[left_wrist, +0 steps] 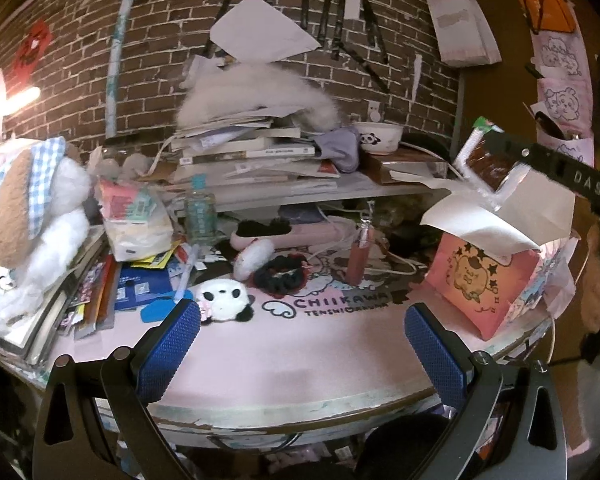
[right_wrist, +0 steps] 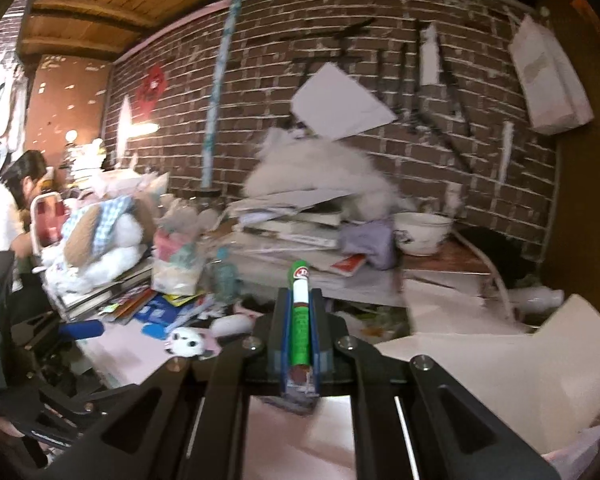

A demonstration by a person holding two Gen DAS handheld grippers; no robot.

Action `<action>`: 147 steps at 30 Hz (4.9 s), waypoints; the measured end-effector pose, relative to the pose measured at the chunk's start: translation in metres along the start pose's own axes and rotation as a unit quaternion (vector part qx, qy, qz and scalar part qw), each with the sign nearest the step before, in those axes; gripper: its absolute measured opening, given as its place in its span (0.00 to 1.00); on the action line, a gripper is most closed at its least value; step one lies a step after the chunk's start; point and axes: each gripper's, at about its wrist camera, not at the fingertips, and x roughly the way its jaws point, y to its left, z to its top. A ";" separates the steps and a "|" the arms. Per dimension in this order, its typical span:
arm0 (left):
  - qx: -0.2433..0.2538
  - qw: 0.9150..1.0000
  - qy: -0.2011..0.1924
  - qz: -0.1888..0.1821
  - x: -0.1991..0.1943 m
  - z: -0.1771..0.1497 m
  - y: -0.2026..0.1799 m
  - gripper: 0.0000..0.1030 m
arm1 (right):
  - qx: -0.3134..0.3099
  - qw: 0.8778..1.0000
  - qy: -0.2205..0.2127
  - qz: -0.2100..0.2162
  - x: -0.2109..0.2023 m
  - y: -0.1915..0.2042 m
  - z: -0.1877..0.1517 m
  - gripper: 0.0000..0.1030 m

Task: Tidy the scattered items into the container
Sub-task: 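Lift the green packet with the right gripper and carry it over the box, then lower the packet into the box and open the right gripper, then move the right gripper to the pink perfume bottle and close on it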

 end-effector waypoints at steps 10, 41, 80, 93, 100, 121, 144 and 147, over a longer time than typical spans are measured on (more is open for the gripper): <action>0.013 1.000 0.006 -0.009 0.005 0.001 -0.012 0.99 | 0.032 0.997 0.019 -0.074 -0.022 -0.073 -0.002 0.06; 0.012 1.000 0.016 -0.008 0.012 -0.003 -0.014 0.99 | -0.023 0.933 0.341 -0.114 0.085 -0.131 -0.054 0.06; 0.003 1.000 0.007 0.001 0.000 0.000 -0.002 0.99 | -0.037 0.963 0.211 -0.164 0.039 -0.102 0.002 0.72; -0.005 1.000 0.000 0.015 -0.008 -0.003 0.013 0.99 | -0.028 0.997 0.072 0.011 0.008 0.002 0.010 0.74; -0.018 0.999 -0.001 0.028 -0.012 -0.010 0.029 0.99 | -0.051 0.995 0.064 0.065 0.014 0.055 -0.010 0.74; -0.049 0.998 0.005 0.028 0.002 -0.029 0.059 0.99 | 0.029 0.985 0.172 -0.017 0.125 0.068 -0.072 0.65; -0.055 0.998 0.015 0.021 0.019 -0.036 0.060 0.99 | 0.084 0.969 0.222 -0.073 0.180 0.039 -0.086 0.54; -0.054 0.998 0.015 0.021 0.020 -0.035 0.060 0.99 | 0.088 0.968 0.224 -0.076 0.185 0.036 -0.085 0.54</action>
